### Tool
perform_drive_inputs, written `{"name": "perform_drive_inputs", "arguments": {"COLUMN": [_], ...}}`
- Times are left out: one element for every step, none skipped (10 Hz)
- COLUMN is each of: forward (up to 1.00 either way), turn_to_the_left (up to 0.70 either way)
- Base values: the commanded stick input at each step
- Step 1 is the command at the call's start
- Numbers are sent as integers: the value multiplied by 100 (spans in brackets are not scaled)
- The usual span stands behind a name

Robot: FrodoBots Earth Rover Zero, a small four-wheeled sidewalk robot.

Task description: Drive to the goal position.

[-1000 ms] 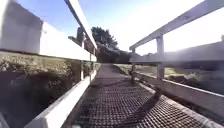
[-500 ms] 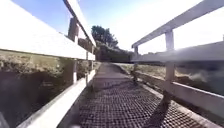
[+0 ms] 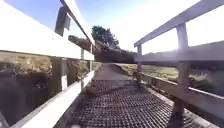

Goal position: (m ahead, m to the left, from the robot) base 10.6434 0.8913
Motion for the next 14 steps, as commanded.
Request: {"name": "perform_drive_inputs", "arguments": {"forward": [70, 70, 70, 70, 70, 70, 70, 70, 70, 70, 70, 70, 70, 70], "turn_to_the_left": [0, 0, 0, 0, 0, 0, 0, 0, 0, 0, 0, 0, 0, 0]}}
